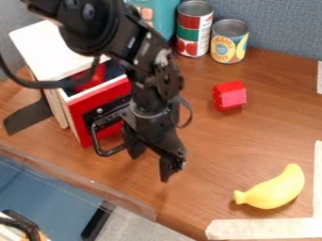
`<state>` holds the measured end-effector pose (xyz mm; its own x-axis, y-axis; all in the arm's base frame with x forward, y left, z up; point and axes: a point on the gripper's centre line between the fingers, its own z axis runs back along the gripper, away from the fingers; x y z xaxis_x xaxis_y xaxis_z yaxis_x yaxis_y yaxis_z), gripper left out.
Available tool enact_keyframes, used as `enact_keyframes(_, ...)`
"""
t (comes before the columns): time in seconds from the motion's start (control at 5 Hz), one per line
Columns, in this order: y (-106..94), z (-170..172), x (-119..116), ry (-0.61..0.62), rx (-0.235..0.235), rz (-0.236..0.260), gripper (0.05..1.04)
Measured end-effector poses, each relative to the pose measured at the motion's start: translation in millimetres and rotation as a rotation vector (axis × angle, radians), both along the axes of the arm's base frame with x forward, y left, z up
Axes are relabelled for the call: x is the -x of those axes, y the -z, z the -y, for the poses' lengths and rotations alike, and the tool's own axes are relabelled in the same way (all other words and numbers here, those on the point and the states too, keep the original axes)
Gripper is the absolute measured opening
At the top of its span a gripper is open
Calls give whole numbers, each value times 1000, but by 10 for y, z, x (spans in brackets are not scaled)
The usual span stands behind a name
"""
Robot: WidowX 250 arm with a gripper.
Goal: Close the drawer
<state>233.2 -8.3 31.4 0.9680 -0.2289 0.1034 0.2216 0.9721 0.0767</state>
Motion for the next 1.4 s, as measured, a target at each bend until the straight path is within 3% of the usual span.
enact_keyframes(1.4, -54, -509, -93, -159, -37, -13, 1000)
